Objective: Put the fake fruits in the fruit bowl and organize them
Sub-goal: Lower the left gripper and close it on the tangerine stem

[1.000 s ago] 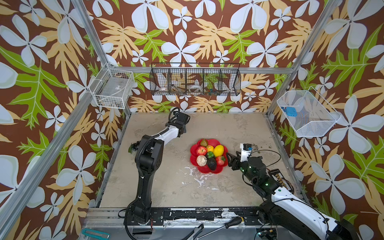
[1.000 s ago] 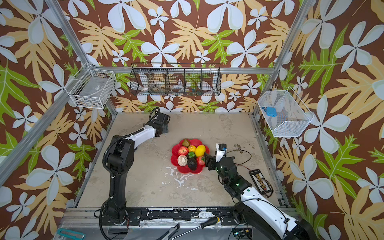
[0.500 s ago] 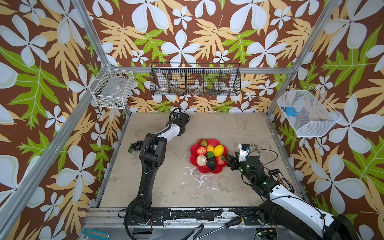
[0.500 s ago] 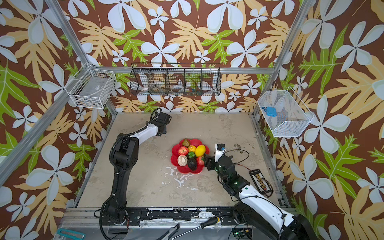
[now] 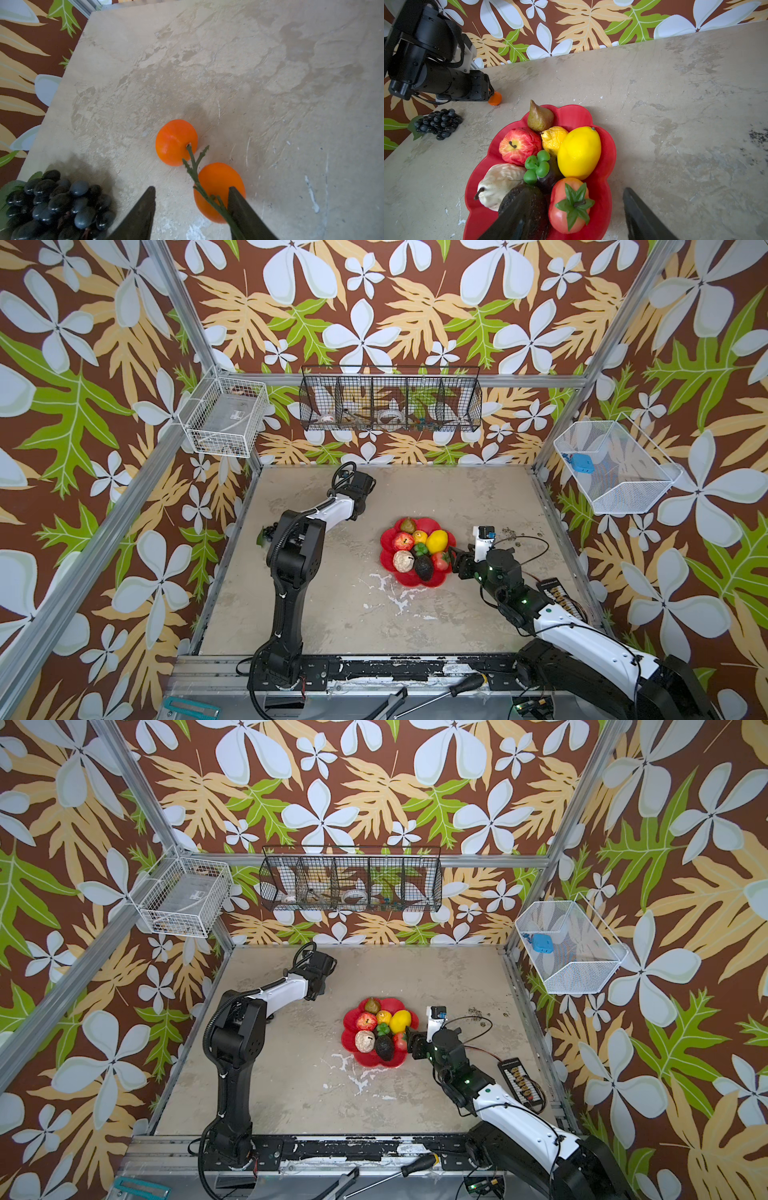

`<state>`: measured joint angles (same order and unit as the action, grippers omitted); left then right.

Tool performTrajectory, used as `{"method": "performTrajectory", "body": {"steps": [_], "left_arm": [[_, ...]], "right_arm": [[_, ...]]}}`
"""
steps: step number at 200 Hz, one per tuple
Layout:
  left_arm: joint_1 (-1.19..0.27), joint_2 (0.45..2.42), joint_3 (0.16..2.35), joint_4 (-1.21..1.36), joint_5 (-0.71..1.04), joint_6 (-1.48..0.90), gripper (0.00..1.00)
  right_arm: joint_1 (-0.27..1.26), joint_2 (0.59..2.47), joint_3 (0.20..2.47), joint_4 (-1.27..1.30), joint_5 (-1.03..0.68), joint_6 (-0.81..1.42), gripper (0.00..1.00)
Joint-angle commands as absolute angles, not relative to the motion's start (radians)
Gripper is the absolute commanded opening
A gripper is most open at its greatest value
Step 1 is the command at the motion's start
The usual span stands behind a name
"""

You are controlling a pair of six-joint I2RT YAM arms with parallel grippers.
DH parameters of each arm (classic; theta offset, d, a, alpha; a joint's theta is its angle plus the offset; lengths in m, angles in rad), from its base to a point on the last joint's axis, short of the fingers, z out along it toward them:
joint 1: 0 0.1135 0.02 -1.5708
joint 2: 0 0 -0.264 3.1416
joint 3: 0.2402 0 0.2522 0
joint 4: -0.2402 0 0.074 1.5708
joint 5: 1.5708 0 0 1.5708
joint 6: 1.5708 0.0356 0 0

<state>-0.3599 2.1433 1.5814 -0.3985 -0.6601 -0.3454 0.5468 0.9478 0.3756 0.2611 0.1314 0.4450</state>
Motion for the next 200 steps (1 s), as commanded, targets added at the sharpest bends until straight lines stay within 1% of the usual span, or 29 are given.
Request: {"method": "performTrajectory", "body": {"steps": [1,32,77,115,166,200], "left_arm": [[-0.356,2.123,1.557,-0.361,-0.662,-0.363,0.49],[-0.354,2.122,1.542,-0.356,-0.65,-0.367,0.4],[-0.354,2.122,1.528,-0.346,-0.628,-0.37,0.3],[-0.354,2.118,1.519,-0.342,-0.622,-0.37,0.2],[-0.354,2.108,1.503,-0.339,-0.62,-0.375,0.11],[-0.354,2.076,1.467,-0.318,-0.622,-0.378,0.08]], "right_arm": [[0.548,0.957,0.385,0.274,0.147,0.452,0.69],[0.548,0.96,0.385,0.268,0.164,0.456,0.69],[0.548,0.964,0.386,0.265,0.173,0.458,0.69],[0.548,0.975,0.391,0.263,0.172,0.46,0.69],[0.548,0.98,0.393,0.261,0.174,0.462,0.68],[0.548,0.984,0.394,0.26,0.175,0.461,0.68]]}}
